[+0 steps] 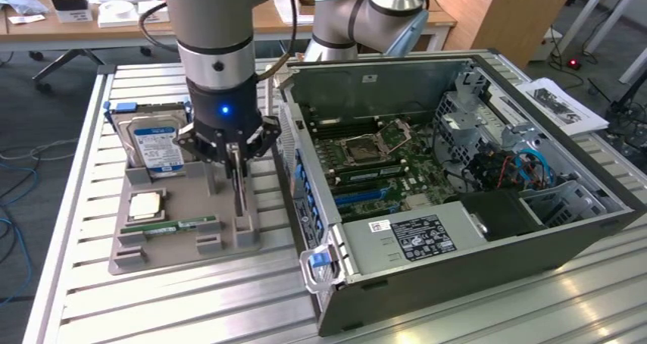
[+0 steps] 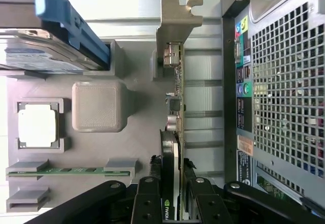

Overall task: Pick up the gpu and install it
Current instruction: 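Pick up the gpu and move the gpu toward the slot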

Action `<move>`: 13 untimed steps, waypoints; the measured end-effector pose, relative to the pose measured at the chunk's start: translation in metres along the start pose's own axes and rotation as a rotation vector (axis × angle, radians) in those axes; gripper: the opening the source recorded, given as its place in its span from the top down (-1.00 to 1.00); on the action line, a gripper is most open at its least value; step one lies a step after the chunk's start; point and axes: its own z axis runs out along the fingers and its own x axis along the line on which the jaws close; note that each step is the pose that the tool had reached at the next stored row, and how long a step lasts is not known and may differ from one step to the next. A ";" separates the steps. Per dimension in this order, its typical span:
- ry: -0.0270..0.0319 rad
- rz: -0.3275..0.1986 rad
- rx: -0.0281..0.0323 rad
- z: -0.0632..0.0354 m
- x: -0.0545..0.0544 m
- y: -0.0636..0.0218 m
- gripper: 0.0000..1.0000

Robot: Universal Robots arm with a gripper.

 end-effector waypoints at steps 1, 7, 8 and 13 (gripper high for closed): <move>0.0000 0.000 -0.0001 -0.0042 0.000 0.0002 0.47; 0.0001 0.000 -0.0001 -0.0274 -0.001 0.0013 0.47; -0.0001 0.000 -0.0002 -0.0313 -0.001 0.0015 0.47; 0.0000 0.000 -0.0004 -0.0509 -0.001 0.0025 0.47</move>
